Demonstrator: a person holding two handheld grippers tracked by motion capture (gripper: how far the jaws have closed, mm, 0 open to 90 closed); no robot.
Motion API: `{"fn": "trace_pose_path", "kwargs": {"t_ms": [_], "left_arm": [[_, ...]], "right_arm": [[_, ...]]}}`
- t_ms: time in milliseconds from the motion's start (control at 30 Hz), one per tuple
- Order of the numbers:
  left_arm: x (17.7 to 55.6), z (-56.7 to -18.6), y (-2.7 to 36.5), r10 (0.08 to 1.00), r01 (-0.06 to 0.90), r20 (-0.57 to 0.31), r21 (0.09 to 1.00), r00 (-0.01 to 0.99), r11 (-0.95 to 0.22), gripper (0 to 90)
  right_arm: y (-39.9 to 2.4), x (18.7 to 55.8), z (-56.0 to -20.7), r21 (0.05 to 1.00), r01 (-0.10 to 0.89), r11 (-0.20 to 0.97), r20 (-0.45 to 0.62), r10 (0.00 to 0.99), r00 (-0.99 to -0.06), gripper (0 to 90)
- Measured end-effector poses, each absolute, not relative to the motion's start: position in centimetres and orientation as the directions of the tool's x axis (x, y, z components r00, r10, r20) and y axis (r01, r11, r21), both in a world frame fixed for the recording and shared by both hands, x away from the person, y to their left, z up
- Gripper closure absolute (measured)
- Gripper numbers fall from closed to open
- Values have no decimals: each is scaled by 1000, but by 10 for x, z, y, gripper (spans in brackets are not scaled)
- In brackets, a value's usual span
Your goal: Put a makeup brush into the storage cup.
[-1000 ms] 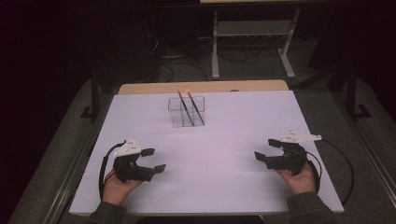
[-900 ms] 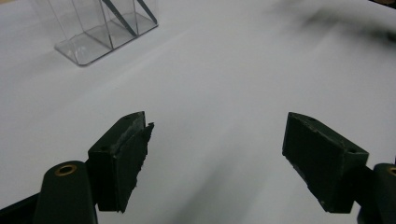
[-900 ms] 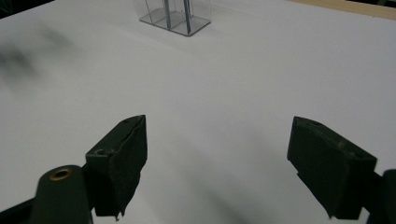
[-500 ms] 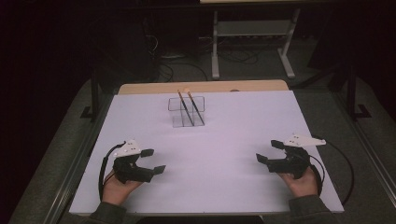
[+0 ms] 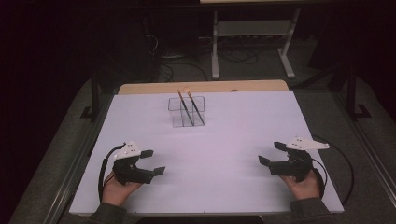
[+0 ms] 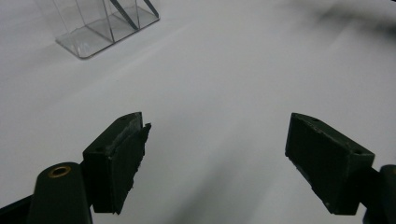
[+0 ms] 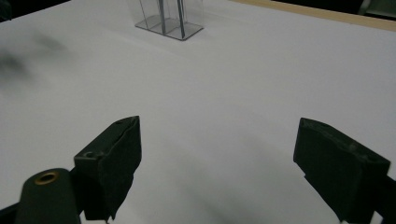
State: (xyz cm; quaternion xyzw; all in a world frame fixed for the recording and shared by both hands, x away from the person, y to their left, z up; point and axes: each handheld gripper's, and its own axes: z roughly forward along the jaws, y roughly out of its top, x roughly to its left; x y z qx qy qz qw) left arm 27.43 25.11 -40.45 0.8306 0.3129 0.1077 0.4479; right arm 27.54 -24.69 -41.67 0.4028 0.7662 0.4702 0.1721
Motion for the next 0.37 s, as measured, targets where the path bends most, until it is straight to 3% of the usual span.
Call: {"fn": "trace_pose_path", "kwargs": {"t_ms": [367], "left_arm": [[275,-406,248,605,419,-99,808,790,-415,191]], "right_arm": [[-246,275,-417,861,452,234,114,778,-618,144]]}}
